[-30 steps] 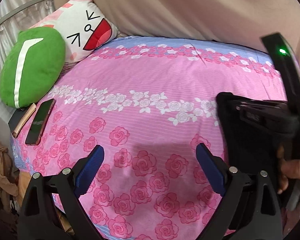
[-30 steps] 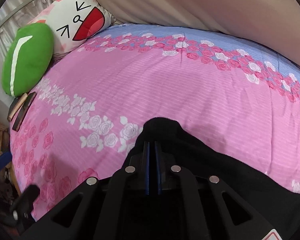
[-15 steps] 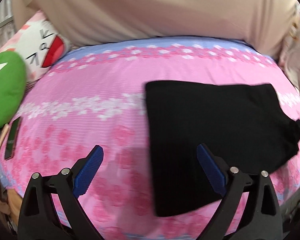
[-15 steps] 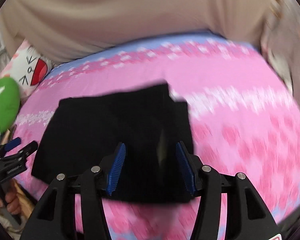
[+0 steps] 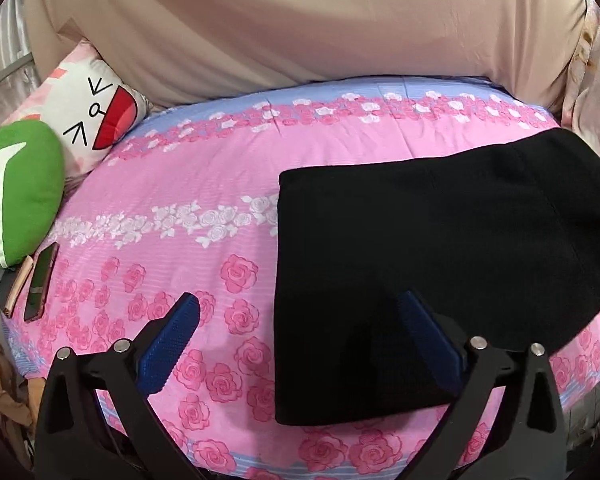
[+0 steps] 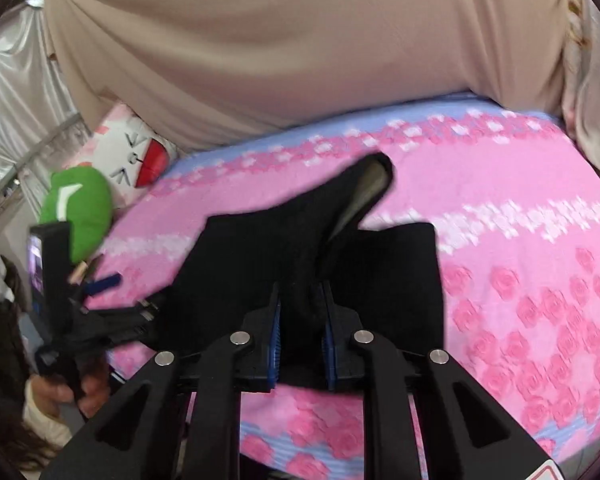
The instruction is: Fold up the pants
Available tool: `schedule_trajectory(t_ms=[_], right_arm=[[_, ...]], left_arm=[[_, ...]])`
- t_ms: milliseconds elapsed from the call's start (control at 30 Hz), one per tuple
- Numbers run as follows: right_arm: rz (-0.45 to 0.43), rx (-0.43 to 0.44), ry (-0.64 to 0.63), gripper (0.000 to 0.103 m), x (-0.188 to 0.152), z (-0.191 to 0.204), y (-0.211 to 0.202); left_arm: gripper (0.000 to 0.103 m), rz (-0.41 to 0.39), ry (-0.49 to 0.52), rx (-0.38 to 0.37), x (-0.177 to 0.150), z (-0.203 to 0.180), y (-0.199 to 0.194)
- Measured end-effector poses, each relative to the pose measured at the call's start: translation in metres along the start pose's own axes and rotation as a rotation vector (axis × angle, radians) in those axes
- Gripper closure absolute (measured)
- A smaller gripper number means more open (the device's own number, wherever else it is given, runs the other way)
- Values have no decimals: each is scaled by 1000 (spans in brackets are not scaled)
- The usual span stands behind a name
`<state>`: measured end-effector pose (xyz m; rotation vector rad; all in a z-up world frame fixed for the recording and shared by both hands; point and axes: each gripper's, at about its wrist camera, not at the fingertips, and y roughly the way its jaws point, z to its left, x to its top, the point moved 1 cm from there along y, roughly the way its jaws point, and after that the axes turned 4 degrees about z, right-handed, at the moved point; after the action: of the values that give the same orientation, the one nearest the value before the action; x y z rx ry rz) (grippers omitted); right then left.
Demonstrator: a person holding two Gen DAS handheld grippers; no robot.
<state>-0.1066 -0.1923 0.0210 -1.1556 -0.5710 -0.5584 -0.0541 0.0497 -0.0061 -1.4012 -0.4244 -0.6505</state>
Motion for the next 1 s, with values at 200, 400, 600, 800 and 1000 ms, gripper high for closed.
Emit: schedule_trajectory(t_ms=[200, 400, 600, 800, 1000], right_arm=[[53, -40, 156, 78, -23, -39, 16], [-46, -129, -84, 75, 23, 23, 8], [97, -270, -122, 76, 52, 6, 107], [30, -215, -3, 70, 43, -8, 78], [39, -249, 2, 51, 19, -16, 39]], left_arm=[[5, 82, 13, 8, -11, -5, 26], [5, 75, 15, 5, -8, -8, 30], [5, 78, 12, 0, -8, -9, 34], [5, 90, 6, -29, -9, -6, 37], [5, 117, -22, -111, -8, -1, 41]])
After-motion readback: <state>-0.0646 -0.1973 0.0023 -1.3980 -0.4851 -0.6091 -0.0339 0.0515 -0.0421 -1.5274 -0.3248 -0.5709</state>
